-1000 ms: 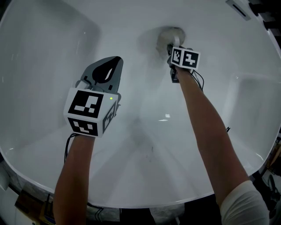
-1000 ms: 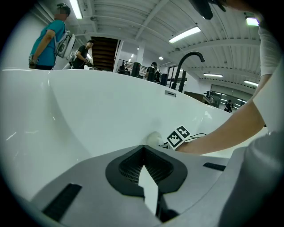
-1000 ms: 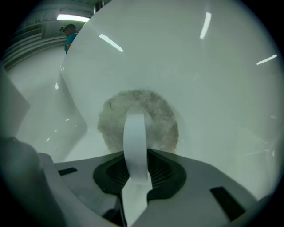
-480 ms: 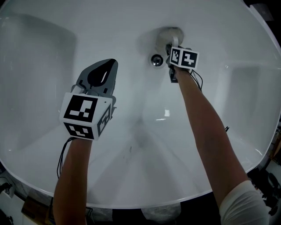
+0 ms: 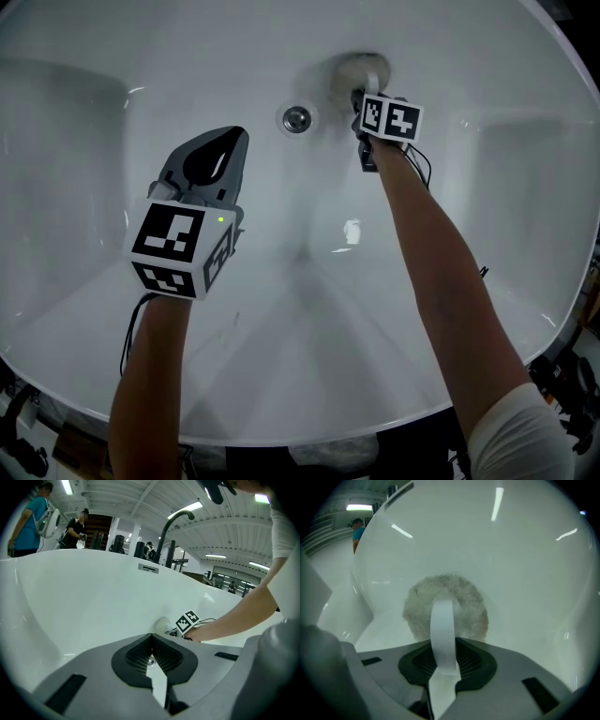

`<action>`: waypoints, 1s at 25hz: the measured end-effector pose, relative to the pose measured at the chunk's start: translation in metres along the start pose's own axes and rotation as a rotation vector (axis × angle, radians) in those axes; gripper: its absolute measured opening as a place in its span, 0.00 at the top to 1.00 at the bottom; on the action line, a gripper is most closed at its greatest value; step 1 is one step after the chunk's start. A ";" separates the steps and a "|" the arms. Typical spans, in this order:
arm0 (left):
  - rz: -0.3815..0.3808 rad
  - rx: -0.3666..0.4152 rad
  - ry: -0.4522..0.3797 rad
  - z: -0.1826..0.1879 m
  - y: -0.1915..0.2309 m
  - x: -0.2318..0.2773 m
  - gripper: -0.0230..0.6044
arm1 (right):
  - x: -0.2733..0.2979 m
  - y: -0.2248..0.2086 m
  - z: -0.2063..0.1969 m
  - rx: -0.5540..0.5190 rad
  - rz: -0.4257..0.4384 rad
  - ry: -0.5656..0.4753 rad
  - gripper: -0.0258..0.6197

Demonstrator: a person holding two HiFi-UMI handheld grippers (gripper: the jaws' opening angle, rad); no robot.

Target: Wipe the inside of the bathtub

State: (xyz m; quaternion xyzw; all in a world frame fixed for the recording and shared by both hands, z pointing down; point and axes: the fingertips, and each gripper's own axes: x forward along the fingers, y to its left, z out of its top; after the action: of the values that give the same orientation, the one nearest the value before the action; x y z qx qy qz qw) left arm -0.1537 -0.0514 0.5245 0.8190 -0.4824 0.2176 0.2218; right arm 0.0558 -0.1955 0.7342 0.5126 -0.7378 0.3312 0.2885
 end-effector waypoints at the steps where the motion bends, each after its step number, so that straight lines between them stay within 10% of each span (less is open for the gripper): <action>1: -0.003 0.001 0.001 0.001 -0.005 0.004 0.95 | -0.002 -0.007 -0.001 0.004 -0.004 -0.001 0.81; 25: -0.089 0.020 0.015 0.042 -0.180 0.122 0.95 | -0.072 -0.247 -0.002 0.043 -0.087 -0.013 0.81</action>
State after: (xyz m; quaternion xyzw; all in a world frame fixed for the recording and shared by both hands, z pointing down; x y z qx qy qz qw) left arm 0.0650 -0.0815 0.5324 0.8402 -0.4414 0.2184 0.2269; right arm 0.3122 -0.2160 0.7280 0.5525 -0.7093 0.3307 0.2866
